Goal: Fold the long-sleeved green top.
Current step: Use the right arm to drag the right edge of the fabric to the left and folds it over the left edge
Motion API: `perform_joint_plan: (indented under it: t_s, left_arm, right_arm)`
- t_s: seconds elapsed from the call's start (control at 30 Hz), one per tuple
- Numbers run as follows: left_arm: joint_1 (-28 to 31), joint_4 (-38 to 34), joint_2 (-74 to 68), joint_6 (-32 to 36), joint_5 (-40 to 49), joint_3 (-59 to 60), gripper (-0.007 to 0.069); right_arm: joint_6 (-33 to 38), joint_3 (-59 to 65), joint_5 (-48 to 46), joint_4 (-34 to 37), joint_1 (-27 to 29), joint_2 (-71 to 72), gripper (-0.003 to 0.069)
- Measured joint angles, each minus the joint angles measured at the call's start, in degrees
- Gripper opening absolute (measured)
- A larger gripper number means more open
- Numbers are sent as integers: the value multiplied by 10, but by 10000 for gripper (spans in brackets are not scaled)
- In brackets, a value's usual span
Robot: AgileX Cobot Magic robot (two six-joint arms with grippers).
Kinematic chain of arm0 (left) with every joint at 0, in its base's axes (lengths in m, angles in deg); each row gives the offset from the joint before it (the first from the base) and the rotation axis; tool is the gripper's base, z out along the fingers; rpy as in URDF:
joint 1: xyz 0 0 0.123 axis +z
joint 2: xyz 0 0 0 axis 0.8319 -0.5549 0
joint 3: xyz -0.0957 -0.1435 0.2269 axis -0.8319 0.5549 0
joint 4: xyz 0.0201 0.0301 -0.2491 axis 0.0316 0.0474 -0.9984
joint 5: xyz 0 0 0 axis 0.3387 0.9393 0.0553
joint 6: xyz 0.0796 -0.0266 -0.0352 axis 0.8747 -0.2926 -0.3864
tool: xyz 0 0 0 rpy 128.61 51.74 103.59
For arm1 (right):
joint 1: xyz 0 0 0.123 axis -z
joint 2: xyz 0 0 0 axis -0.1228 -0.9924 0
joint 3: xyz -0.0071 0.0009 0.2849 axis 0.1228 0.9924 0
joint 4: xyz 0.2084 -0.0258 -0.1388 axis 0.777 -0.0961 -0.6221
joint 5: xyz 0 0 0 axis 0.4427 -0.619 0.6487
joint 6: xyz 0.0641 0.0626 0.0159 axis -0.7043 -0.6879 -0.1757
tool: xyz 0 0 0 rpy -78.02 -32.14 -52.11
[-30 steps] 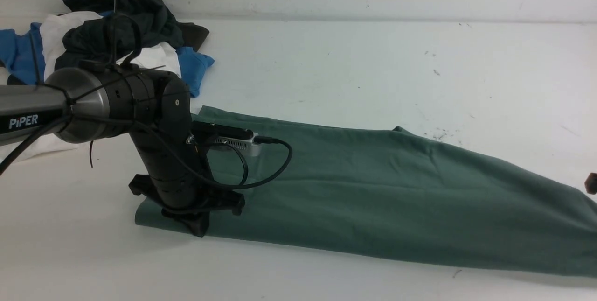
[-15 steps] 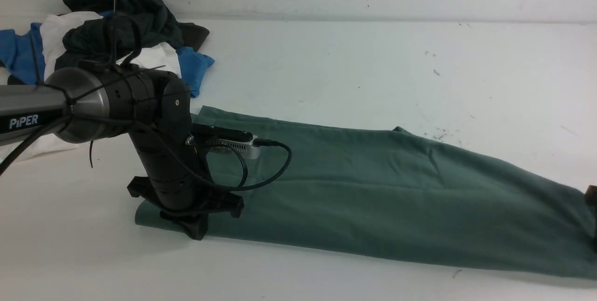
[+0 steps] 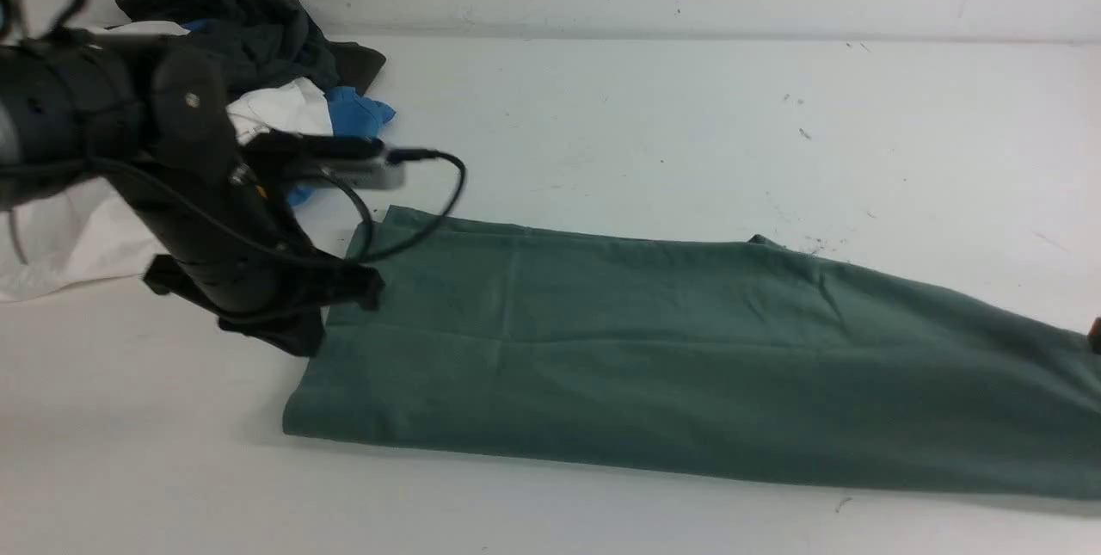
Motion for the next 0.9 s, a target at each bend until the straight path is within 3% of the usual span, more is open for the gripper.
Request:
perform_joint_plan:
  t_s: [0.13,0.3,0.5,0.8,0.9]
  left_arm:
    - [42,-5,32,1,19,0,-4]
    - [82,-13,62,16,35,2,-4]
    - [85,-29,67,26,38,5,-4]
    - [85,-86,67,73,45,5,-4]
    - [85,-92,67,77,45,5,-4]
  right_arm:
    - [2,-41,-2,21,-1,29,51]
    - [3,-120,-10,70,-46,73,51]
    - [-5,-210,-16,116,-171,82,51]
    - [-64,-354,-25,217,-415,24,51]
    - [-72,-372,-25,228,-458,3,51]
